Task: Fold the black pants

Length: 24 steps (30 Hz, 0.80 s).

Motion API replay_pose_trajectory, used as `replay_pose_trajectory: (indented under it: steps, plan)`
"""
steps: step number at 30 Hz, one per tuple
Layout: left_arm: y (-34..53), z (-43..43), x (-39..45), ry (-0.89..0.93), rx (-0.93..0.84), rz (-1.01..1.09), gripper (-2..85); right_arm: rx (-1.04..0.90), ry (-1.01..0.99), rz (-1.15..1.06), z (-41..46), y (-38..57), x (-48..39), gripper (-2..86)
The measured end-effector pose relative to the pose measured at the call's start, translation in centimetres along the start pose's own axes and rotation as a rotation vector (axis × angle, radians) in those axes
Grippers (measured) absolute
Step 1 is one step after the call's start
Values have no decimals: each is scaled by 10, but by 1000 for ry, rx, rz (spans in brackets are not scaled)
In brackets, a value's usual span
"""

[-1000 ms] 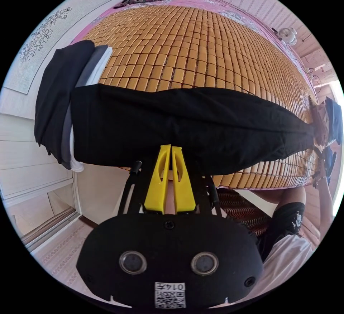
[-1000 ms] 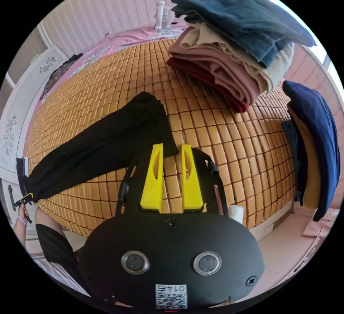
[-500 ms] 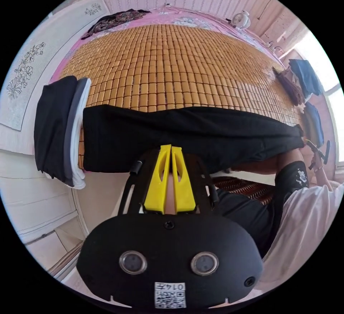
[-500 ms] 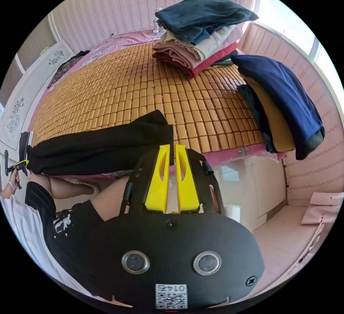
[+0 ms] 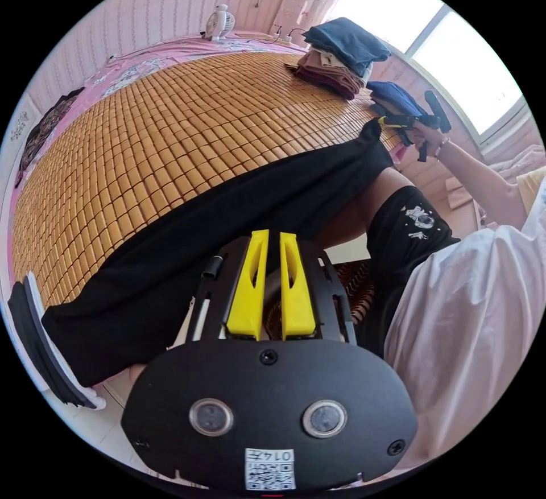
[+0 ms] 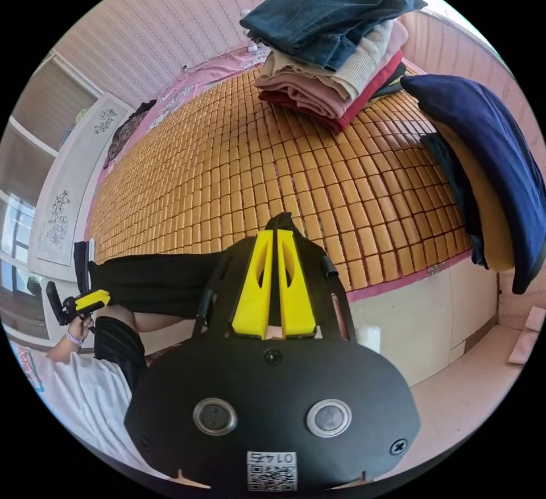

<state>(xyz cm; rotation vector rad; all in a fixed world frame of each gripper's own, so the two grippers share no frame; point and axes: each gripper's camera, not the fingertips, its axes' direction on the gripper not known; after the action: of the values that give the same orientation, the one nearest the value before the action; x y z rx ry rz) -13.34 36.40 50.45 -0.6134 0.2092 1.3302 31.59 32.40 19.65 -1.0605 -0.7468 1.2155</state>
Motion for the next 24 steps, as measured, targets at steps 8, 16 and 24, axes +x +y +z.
replay_pose_trajectory:
  steps: [8, 16, 24]
  plan:
    - [-37, 27, 39, 29, -35, 112, 69, 109, 70, 175, -3, -9, 20, 53]
    - [-69, 70, 61, -76, -159, 153, 72, -31, 35, 190, 41, 7, 30, 49]
    - [-95, 84, 71, -65, -237, 189, -2, 82, -130, 125, -29, 4, 5, 12]
